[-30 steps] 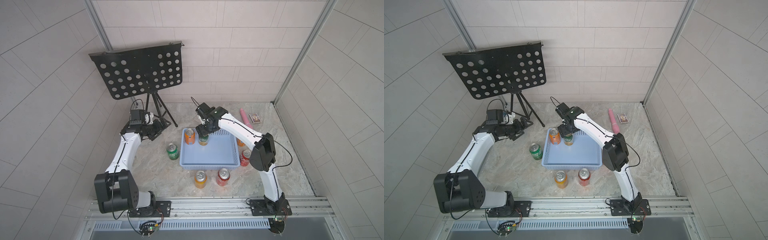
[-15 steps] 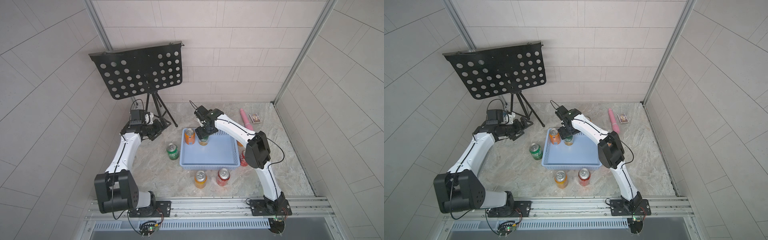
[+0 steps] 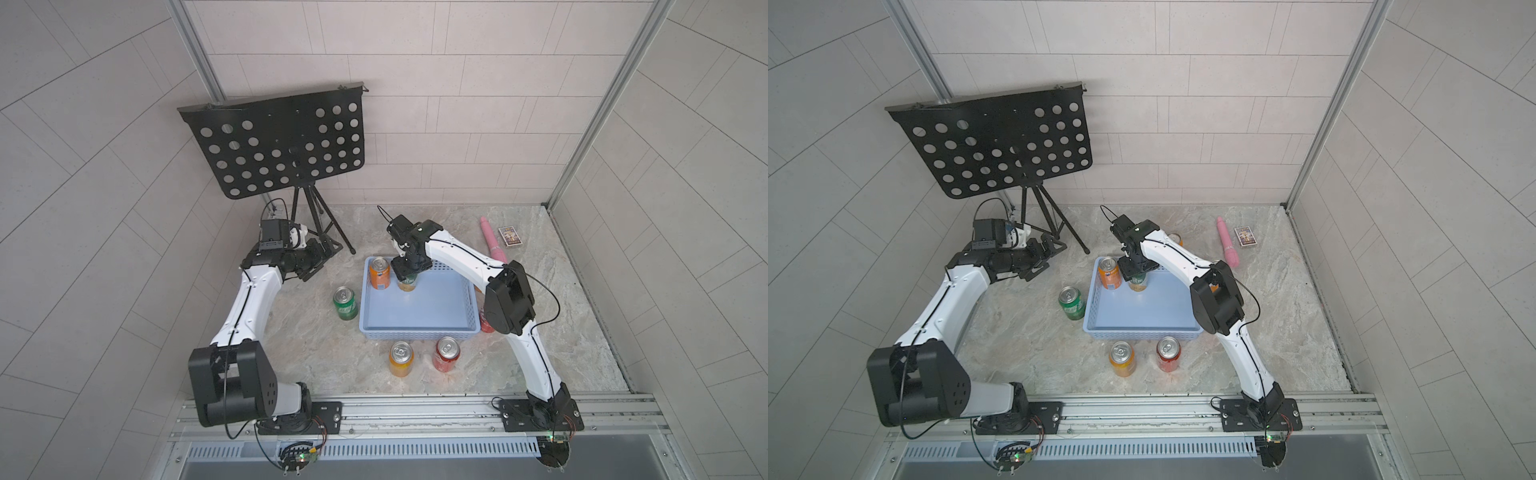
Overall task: Take out the drinks from the basket
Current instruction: Pick up the drink from the basket, then place the drink at the center of the board.
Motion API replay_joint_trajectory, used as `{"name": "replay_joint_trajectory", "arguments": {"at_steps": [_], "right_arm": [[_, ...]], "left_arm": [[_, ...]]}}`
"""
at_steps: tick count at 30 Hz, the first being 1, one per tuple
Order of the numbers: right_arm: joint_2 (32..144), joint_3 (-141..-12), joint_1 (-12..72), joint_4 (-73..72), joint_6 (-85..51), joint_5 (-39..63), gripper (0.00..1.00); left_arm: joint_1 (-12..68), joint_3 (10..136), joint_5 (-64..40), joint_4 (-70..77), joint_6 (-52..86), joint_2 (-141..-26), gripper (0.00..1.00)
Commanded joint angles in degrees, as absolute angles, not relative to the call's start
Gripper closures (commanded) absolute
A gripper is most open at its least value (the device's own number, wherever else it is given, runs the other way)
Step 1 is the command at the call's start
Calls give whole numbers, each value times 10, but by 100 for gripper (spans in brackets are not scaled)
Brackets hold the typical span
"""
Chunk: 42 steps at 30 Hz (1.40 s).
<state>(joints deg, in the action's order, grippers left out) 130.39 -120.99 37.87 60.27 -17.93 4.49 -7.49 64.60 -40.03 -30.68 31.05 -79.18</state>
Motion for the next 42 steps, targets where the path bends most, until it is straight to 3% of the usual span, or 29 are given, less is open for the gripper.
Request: {"name": "replay_joint_trajectory", "arguments": {"at_steps": [1, 6, 20, 29, 42], "right_arm": [[1260, -1222, 373, 633, -179, 38, 71], [1229, -1244, 367, 653, -181, 45, 84], [1169, -1318, 315, 647, -183, 73, 89], [1234, -1384, 294, 614, -169, 90, 88], [1348, -1449, 295, 599, -156, 10, 89]], "left_arm": [[-77, 643, -424, -297, 311, -794, 0], [-72, 651, -440, -289, 327, -799, 0], [-31, 709, -473, -269, 360, -806, 0], [-19, 731, -479, -263, 354, -839, 0], [-19, 734, -458, -304, 307, -851, 0]]}}
